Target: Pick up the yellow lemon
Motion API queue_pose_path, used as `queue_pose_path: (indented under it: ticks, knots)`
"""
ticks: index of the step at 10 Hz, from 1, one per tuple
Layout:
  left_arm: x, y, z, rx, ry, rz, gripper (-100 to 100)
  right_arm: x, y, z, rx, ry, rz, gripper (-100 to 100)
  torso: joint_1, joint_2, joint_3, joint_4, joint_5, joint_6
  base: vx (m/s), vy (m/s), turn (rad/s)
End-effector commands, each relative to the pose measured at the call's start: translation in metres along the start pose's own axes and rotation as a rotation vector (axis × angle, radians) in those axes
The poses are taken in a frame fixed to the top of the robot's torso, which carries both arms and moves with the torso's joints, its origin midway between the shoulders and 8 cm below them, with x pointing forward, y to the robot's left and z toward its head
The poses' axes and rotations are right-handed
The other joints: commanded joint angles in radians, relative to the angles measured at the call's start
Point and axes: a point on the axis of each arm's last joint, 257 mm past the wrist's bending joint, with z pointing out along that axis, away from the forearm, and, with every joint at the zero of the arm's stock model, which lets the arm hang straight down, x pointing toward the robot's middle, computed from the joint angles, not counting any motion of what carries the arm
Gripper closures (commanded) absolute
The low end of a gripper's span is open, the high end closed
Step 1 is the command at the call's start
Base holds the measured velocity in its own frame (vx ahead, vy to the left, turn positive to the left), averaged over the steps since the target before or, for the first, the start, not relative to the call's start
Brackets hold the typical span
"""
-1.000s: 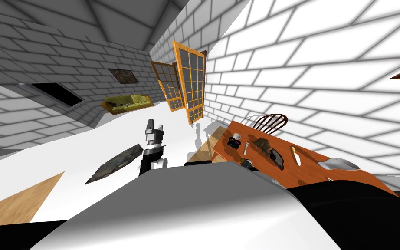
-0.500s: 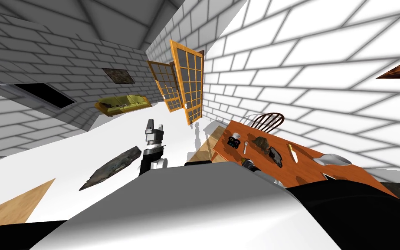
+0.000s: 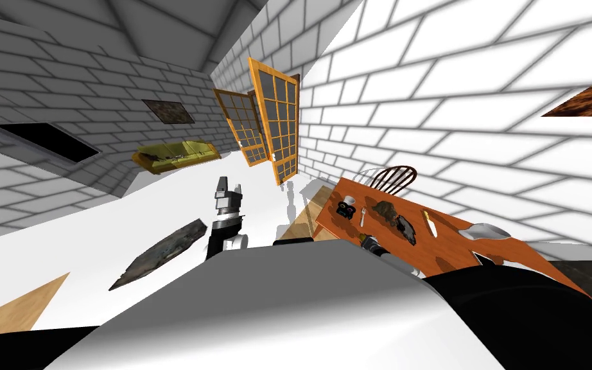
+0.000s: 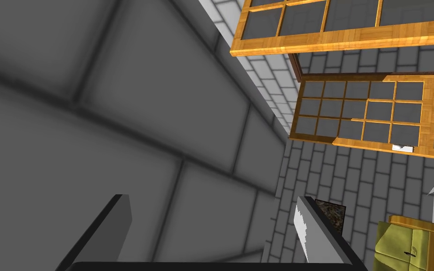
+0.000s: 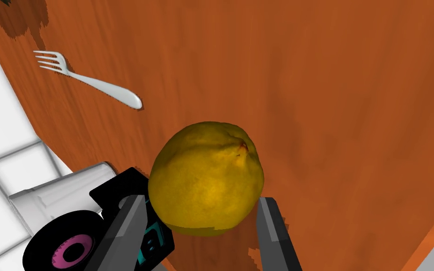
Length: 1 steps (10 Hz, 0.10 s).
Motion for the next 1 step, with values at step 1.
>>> queue_pose_path:
  ticks: [1]
  knots:
    - [0.0000, 0.0000, 0.0000, 0.000, 0.000, 0.000, 0, 0.0000, 0.0000, 0.0000, 0.000, 0.000, 0.000, 0, 0.000, 0.000, 0.000, 0.000, 0.000, 0.000, 0.000, 0.000, 0.000]
